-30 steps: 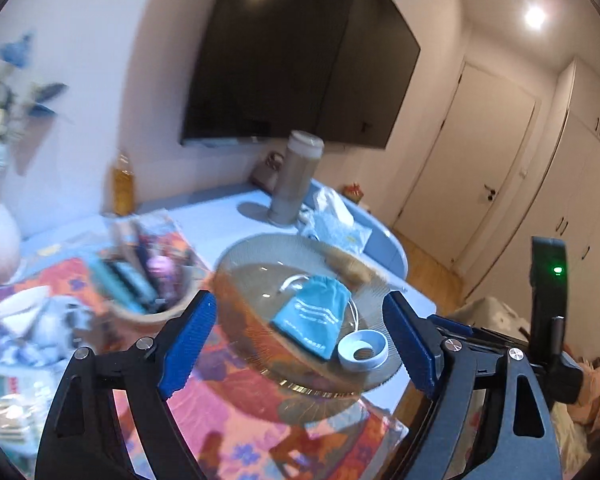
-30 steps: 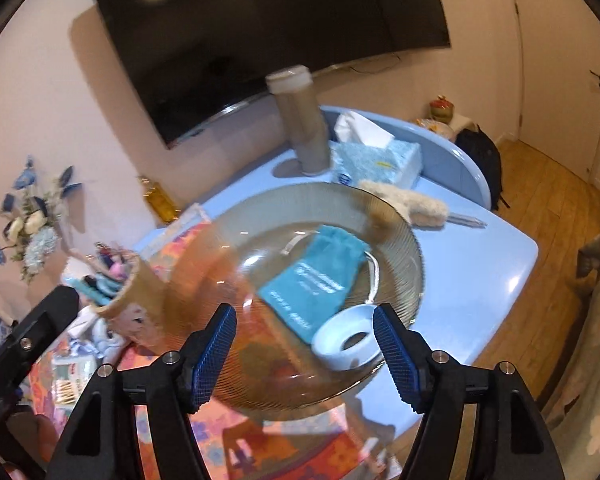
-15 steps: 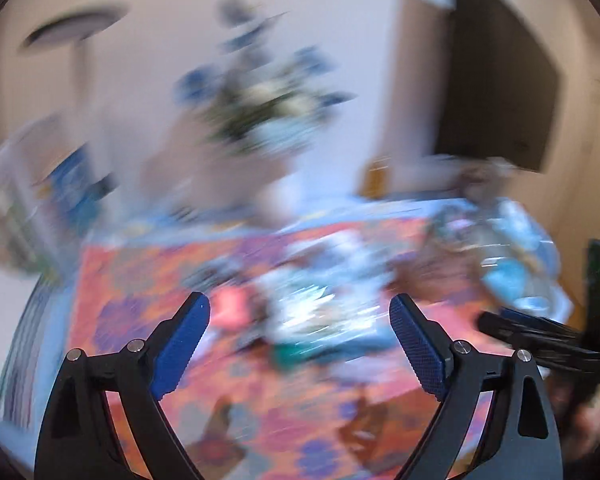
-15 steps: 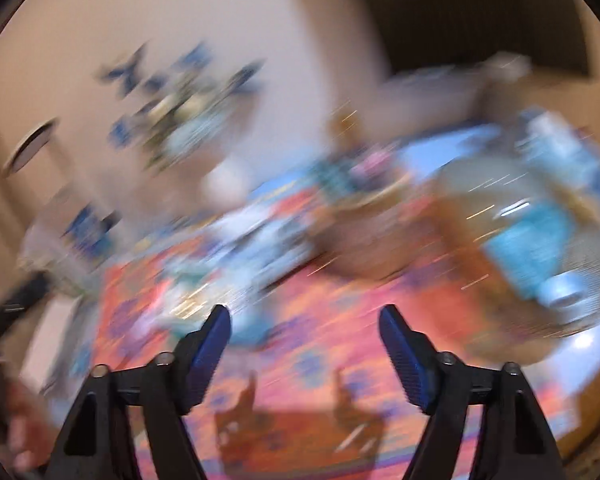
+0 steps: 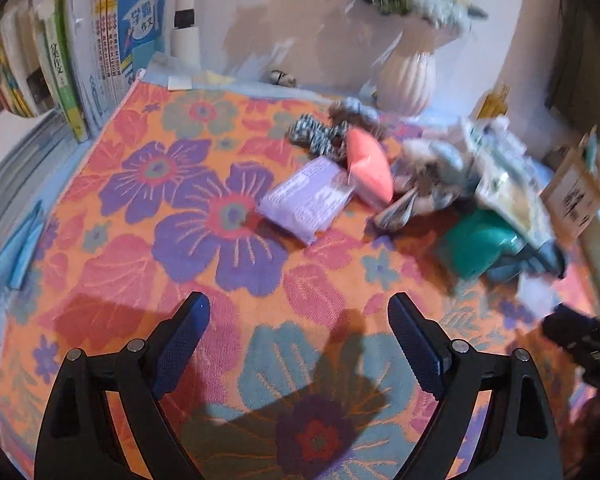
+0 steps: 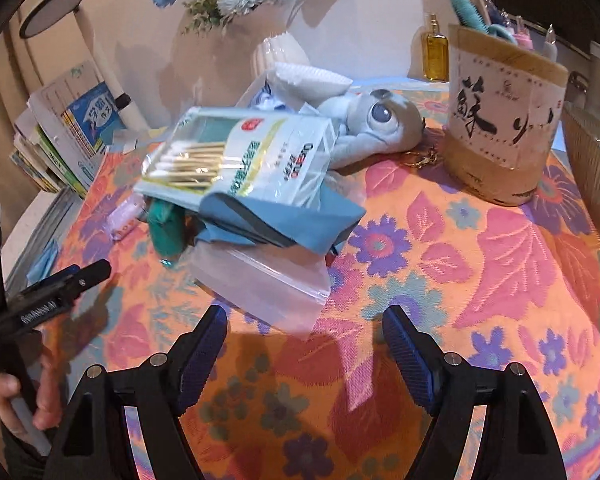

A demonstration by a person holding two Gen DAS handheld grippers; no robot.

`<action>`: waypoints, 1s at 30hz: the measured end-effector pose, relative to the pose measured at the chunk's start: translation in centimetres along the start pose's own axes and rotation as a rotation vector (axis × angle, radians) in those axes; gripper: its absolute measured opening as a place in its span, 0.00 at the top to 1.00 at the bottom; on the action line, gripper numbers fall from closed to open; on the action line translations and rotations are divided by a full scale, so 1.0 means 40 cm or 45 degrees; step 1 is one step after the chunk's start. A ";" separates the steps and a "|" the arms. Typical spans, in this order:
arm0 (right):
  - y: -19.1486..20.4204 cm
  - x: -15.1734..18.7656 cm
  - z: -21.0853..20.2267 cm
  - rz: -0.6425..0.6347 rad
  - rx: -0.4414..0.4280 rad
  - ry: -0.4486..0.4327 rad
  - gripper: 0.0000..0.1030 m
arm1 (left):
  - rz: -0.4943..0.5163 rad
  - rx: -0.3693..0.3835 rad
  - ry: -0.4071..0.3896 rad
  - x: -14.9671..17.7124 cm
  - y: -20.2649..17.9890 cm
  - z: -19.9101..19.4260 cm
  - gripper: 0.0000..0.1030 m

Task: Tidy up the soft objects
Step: 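Move both open tools back over the floral tablecloth, then grasp the lavender packet with left tool while right tool grasps the red pouch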

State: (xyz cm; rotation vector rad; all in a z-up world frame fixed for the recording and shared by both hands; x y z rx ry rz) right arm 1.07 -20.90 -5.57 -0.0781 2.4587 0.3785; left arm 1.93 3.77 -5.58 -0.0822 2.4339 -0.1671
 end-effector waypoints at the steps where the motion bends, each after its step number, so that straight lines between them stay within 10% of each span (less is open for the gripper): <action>1: -0.001 -0.003 0.001 -0.003 -0.002 -0.017 0.21 | -0.013 0.018 -0.009 0.000 0.002 -0.003 0.13; 8: 0.011 -0.013 -0.010 -0.015 -0.035 -0.012 0.19 | -0.076 0.079 0.054 0.002 0.010 0.009 0.13; 17: 0.208 -0.198 -0.114 -0.136 -0.229 -0.098 0.19 | 0.266 0.024 -0.026 -0.122 -0.021 0.019 0.13; 22: 0.341 -0.279 -0.025 -0.194 -0.188 -0.008 0.29 | 0.167 0.255 -0.022 -0.143 -0.027 0.071 0.14; 30: 0.410 -0.311 0.214 -0.106 -0.230 0.255 0.40 | 0.287 0.142 -0.044 -0.148 -0.041 0.097 0.23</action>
Point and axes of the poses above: each gripper's, at about its wrist camera, not at the fingertips, and z roughly the way its jaws point, y to its left, x to its underside, the point moved 10 cm from there along z, roughly the way its jaws point, and after that the axes turned 1 degree about z, right-handed, at the moved point
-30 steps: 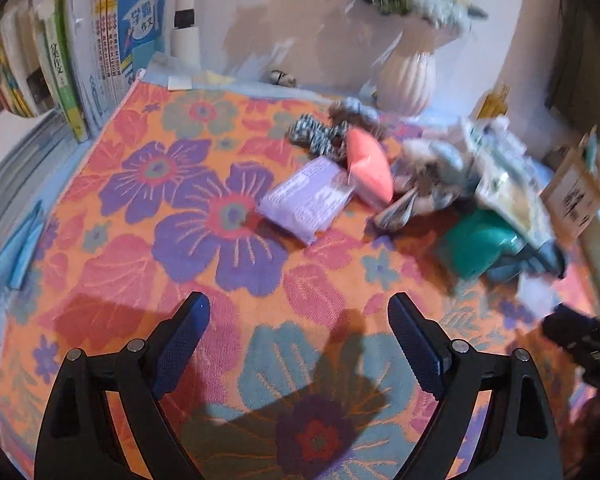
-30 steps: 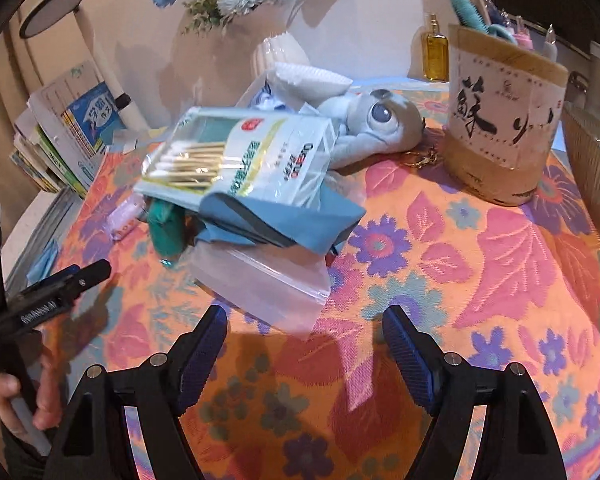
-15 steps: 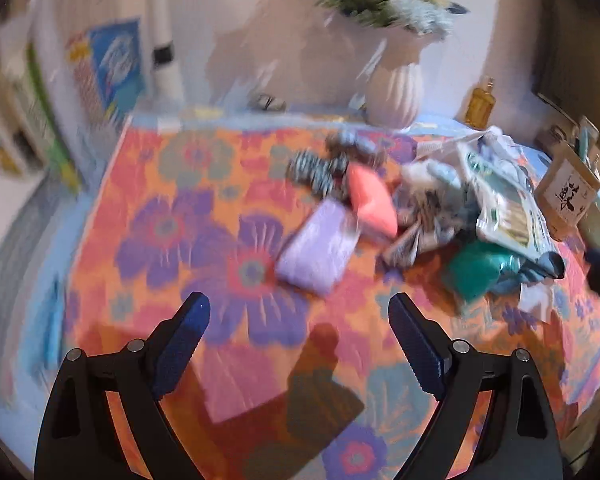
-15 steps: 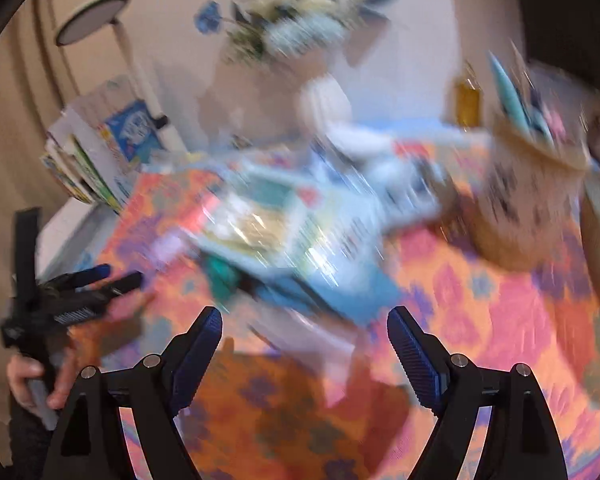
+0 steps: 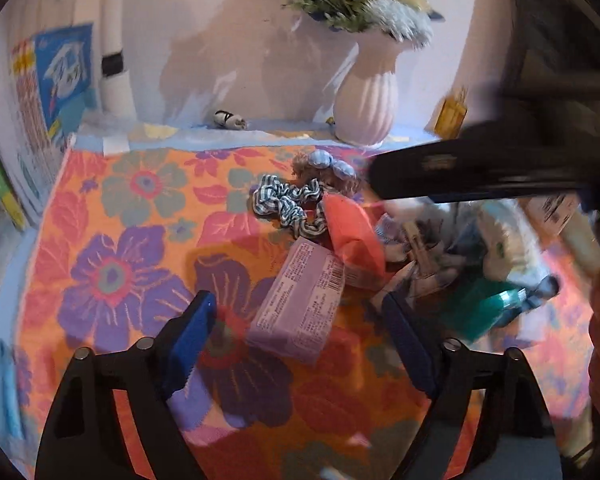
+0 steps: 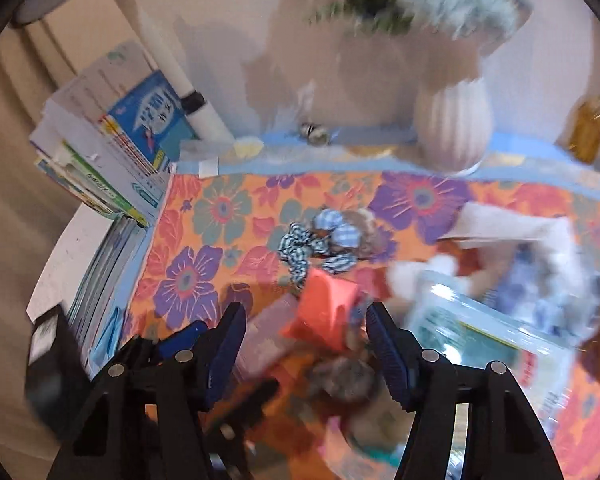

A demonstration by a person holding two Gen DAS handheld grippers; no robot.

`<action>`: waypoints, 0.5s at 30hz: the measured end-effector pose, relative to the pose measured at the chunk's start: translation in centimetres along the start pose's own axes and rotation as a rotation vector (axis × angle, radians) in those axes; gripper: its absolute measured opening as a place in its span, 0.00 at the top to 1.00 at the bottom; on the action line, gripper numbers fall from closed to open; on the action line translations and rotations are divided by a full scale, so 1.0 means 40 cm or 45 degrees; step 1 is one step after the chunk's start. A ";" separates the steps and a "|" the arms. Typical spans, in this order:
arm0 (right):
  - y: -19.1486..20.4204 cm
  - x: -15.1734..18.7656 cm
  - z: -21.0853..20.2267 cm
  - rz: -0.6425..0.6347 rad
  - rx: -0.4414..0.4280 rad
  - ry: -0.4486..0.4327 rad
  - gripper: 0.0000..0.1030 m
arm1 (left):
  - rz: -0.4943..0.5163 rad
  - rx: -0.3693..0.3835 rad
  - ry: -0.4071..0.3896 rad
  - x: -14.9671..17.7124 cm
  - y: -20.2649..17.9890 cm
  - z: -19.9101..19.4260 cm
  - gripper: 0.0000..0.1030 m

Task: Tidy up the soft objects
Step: 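Grasp the lavender packet with left tool while right tool grasps the red pouch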

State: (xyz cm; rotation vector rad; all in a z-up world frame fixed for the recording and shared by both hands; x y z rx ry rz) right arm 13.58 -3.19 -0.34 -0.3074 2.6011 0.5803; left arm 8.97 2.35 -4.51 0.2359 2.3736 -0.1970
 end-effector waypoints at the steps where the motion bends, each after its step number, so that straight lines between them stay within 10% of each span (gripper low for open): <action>1: -0.002 0.002 0.025 0.021 -0.006 0.034 0.40 | 0.022 -0.017 0.008 0.001 -0.002 0.007 0.25; 13: -0.050 0.012 0.145 0.062 0.054 0.130 0.40 | 0.036 -0.023 0.138 0.029 0.006 0.065 0.51; 15: -0.051 0.012 0.147 0.048 0.072 0.117 0.55 | 0.041 -0.025 0.132 0.030 0.005 0.061 0.54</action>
Point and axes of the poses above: each gripper's, at about its wrist camera, not at the fingertips, and z roughly the way its jaws point, y to its left, x to its underside, the point moved 10 cm from there along z, roughly the way its jaws point, and after that the axes turned 1 degree about z, right-handed, at the moved point
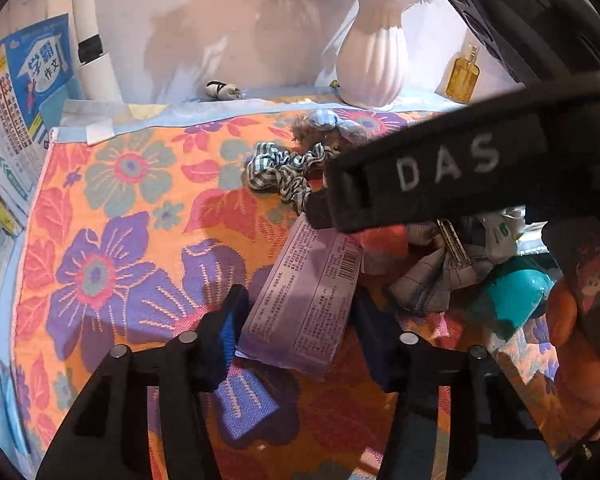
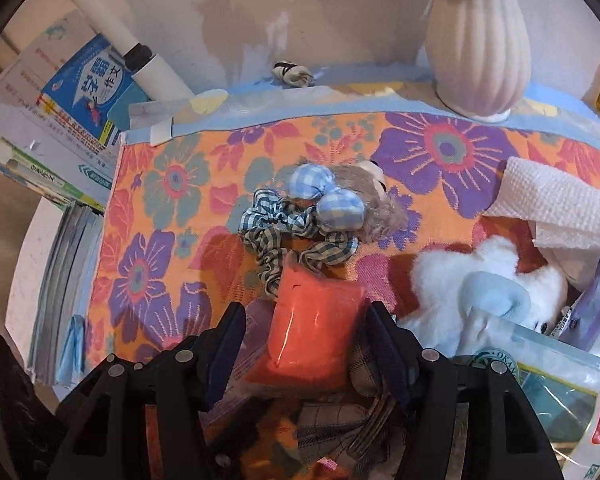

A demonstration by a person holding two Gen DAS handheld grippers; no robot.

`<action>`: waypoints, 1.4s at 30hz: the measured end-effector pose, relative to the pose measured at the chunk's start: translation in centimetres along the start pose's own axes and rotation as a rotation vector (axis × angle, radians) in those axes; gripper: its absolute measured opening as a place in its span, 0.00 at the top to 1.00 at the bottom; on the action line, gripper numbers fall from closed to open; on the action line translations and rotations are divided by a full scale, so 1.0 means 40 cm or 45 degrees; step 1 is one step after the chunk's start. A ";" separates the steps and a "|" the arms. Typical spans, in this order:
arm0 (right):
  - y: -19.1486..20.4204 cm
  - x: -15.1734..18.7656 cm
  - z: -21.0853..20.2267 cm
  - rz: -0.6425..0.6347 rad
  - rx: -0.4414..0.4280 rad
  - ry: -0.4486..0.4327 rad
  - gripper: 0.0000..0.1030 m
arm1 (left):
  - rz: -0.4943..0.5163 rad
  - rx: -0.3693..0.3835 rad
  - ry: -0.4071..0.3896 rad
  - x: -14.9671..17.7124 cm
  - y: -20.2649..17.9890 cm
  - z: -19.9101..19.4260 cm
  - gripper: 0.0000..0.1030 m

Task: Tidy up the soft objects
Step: 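Grasp the lavender packet with left tool while right tool grasps the red pouch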

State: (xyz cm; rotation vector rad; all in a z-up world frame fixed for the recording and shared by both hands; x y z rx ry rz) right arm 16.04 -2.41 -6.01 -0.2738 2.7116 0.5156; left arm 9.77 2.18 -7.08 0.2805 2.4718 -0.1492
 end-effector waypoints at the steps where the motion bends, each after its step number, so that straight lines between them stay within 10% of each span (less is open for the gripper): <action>1: -0.002 0.002 0.001 -0.003 0.001 0.001 0.61 | 0.008 -0.010 -0.005 0.001 -0.003 -0.003 0.57; 18: 0.070 0.017 -0.390 0.017 -0.326 -0.383 0.62 | -0.072 0.089 -0.307 0.006 -0.072 -0.285 0.62; 26: -0.145 0.231 -0.563 0.032 0.032 -0.491 0.62 | -0.080 0.169 -0.317 0.070 -0.196 -0.330 0.62; 32: -0.410 0.444 -0.510 0.176 0.306 -0.268 0.62 | -0.048 0.185 -0.213 0.153 -0.299 -0.283 0.62; 38: -0.499 0.518 -0.410 0.211 0.314 -0.125 0.62 | 0.019 0.107 -0.145 0.201 -0.345 -0.248 0.62; 42: -0.472 0.518 -0.401 0.175 0.233 -0.166 0.29 | 0.024 0.098 -0.109 0.218 -0.335 -0.233 0.59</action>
Point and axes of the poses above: each gripper's, at about its wrist camera, not at the fingertips, and z roughly the way its jaws point, y to its left, x to its underside, the point moved 10 cm from there along z, roughly the way its jaws point, and after that the axes turned 1 degree about z, right-handed, at the moved point
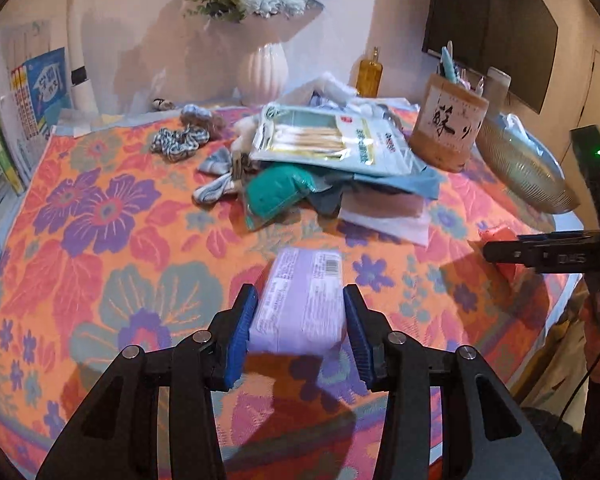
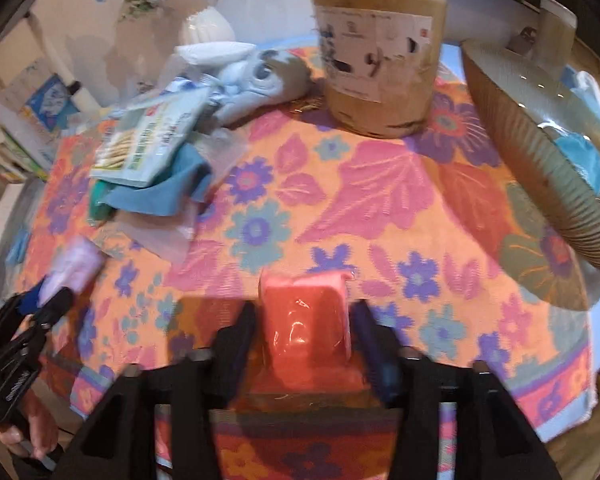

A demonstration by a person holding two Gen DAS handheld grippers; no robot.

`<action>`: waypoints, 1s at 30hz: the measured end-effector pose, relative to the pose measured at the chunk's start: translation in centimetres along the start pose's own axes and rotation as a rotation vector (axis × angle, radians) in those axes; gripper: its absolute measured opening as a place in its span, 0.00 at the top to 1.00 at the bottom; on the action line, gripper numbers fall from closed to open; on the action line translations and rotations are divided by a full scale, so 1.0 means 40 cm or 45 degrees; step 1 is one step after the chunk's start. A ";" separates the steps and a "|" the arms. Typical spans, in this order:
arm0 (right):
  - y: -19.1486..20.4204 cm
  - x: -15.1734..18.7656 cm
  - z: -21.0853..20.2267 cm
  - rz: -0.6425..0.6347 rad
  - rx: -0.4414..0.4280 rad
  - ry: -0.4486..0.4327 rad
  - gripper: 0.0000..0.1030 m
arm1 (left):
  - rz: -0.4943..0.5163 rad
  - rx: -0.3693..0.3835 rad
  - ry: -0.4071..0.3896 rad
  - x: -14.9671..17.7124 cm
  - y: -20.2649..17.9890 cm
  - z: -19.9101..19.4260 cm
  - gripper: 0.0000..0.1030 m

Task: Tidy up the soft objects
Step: 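Grasp the lavender packet with left tool while right tool grasps the red pouch, then carry the lavender packet into the glass bowl with left tool while right tool drops the red pouch there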

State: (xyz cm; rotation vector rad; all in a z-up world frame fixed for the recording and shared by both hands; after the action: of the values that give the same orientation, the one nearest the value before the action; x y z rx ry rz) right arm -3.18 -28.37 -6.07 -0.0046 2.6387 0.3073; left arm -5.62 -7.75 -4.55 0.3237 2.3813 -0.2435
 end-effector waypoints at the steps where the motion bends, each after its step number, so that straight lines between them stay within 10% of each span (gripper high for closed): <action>1: 0.002 0.001 -0.003 -0.006 -0.009 -0.014 0.23 | 0.000 0.001 0.005 0.001 0.002 0.001 0.53; 8: 0.006 0.029 0.003 -0.051 0.033 -0.040 0.17 | 0.000 -0.008 0.067 0.016 -0.005 0.034 0.51; 10: 0.004 0.027 0.002 -0.073 0.109 -0.068 0.25 | 0.023 -0.018 0.092 0.026 -0.018 0.049 0.51; 12: 0.002 0.024 0.000 -0.112 0.188 -0.093 0.57 | 0.041 -0.044 0.073 0.024 -0.025 0.050 0.53; 13: 0.004 0.023 -0.003 -0.129 0.198 -0.102 0.61 | 0.051 -0.057 0.065 0.022 -0.027 0.049 0.66; 17: 0.010 0.010 -0.037 -0.105 0.109 -0.150 0.62 | 0.093 -0.051 0.025 -0.001 -0.054 0.024 0.66; 30: -0.239 -0.193 -0.435 0.202 0.131 -0.614 0.62 | 0.279 0.308 -0.262 -0.349 -0.433 -0.109 0.66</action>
State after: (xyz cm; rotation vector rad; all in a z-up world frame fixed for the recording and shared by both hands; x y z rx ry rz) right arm -3.83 -41.86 10.39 0.2793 2.1745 0.1943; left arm -3.54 -25.35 9.55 0.6370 2.0966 -0.4410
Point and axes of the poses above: each gripper's, at about its wrist camera, not at the fingertips, and z roughly the way its jaws point, y to its left, x to its underside, the point moved 10 cm from there along z, roughly the way its jaws point, and after that the axes turned 1 degree about z, right-handed, at the moved point
